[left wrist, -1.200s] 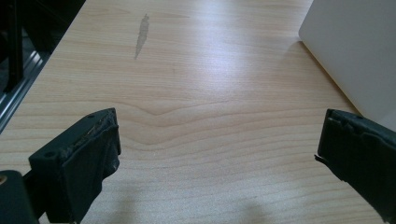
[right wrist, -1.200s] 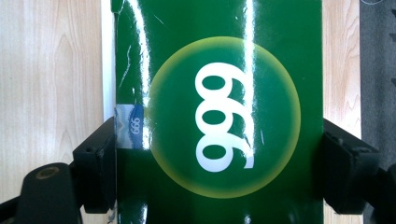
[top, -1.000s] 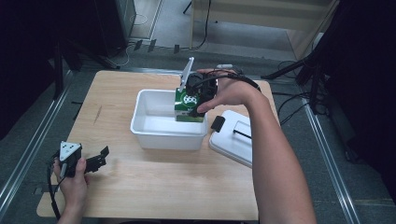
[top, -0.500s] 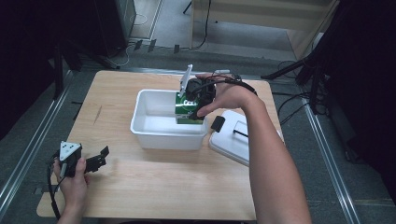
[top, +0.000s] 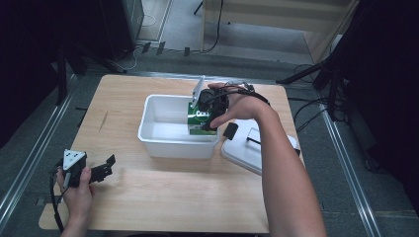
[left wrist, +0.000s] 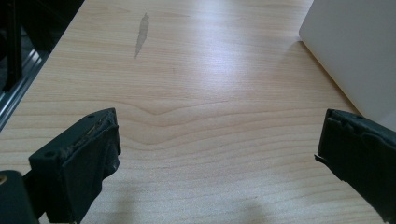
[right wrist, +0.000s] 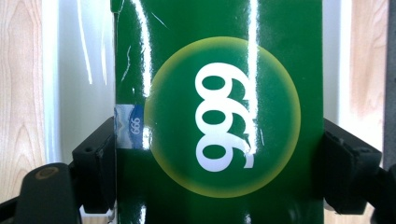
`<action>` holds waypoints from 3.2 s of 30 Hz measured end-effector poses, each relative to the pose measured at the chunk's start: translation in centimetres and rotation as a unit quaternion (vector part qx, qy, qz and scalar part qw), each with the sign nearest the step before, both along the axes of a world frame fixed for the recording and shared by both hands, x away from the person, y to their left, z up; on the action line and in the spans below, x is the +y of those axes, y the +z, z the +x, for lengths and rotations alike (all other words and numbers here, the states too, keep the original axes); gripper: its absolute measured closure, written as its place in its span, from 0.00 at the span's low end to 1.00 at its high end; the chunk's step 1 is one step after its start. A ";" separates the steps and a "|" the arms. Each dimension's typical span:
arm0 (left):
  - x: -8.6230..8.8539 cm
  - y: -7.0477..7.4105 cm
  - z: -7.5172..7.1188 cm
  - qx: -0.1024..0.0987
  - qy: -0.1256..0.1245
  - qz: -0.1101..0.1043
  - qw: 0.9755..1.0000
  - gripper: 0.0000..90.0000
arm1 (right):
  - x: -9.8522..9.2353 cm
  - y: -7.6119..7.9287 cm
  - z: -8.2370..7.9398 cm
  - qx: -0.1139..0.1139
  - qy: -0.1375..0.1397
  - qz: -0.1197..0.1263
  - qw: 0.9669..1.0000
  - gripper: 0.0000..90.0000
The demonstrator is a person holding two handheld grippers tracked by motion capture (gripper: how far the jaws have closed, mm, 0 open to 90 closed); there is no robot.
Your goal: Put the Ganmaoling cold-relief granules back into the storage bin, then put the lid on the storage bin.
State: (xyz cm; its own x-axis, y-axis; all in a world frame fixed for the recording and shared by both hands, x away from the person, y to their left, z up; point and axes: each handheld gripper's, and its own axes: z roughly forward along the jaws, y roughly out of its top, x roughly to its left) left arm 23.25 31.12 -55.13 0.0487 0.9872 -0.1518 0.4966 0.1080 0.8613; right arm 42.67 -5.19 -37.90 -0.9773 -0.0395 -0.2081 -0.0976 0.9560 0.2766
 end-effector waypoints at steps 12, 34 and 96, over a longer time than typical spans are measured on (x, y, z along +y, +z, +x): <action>0.0 0.0 0.0 0.000 0.000 -0.002 1.000 0.00 | 0.4 -2.0 0.4 0.007 -0.004 -0.015 1.000 0.18; 0.0 0.0 0.0 0.000 -0.001 -0.001 1.000 0.00 | 0.5 -4.6 0.7 0.015 -0.020 -0.054 0.998 0.16; -0.5 0.1 -0.3 -0.011 0.004 0.034 0.999 0.00 | -16.1 -2.1 -2.8 -0.026 -0.217 0.026 0.975 0.00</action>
